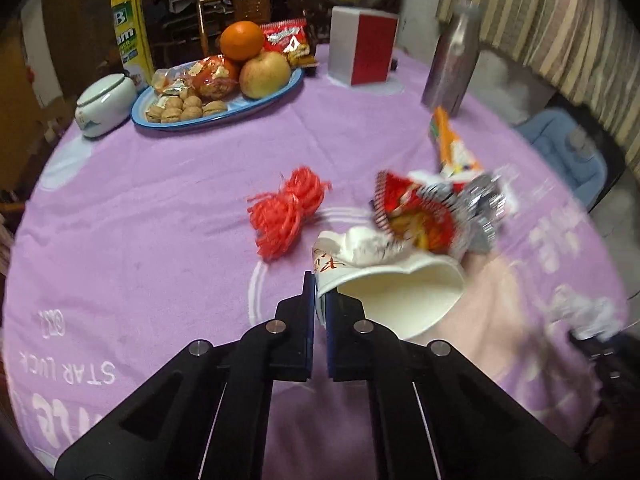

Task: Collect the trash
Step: 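Grasp the white paper cup rim with the left tool while the right holds the bag, then lift the paper cup and plastic bag off the table with both tools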

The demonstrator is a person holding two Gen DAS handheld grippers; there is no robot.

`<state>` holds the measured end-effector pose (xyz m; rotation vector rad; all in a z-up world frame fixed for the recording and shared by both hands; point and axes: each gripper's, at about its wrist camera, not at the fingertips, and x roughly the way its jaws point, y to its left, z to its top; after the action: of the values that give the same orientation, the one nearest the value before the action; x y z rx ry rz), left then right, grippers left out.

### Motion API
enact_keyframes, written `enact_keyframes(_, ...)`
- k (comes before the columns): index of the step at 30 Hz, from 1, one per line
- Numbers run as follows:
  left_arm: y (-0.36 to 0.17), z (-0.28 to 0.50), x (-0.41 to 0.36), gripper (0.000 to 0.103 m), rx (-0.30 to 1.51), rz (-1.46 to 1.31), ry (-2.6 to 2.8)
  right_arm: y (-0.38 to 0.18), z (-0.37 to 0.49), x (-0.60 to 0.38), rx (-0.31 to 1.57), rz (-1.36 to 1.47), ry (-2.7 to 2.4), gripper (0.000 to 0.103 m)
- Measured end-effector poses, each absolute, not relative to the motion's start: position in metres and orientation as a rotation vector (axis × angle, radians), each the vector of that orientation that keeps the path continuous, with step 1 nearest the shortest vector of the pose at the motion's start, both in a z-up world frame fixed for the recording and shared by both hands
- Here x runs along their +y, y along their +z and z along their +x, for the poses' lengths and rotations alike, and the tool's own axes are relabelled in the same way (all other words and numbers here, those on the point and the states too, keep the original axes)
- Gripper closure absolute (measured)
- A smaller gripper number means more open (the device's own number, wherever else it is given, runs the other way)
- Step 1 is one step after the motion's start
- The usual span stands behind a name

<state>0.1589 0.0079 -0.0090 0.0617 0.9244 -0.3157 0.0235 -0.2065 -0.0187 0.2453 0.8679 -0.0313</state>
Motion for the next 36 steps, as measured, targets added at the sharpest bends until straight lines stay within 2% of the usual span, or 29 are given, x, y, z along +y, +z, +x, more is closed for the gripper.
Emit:
enact_keyframes(5, 0.004, 0.145, 0.0, 0.098, 0.902, 0.006, -0.454, -0.018, 0.019, -0.211, 0.863, 0.256, -0.032, 0.088)
enact_keyframes(14, -0.021, 0.152, -0.018, 0.097, 0.967, 0.087, -0.412, -0.018, 0.016, -0.214, 0.86, 0.266, -0.037, 0.087)
enact_keyframes(20, -0.037, 0.159, -0.021, 0.092, 1.001, 0.095, -0.399, -0.018, 0.016, -0.214, 0.861, 0.266, -0.033, 0.087)
enact_keyframes(24, -0.037, 0.16, -0.021, 0.097, 1.001, 0.071, -0.427, -0.019, 0.017, -0.213, 0.868, 0.264, -0.032, 0.087)
enact_keyframes(31, -0.019, 0.148, -0.022, 0.099, 0.95, 0.076, -0.423, -0.016, 0.01, -0.215, 0.86, 0.258, -0.035, 0.088)
enact_keyframes(36, 0.018, 0.124, -0.017, 0.099, 0.853, 0.025, -0.47, -0.012, -0.008, -0.22, 0.849, 0.257, -0.037, 0.088)
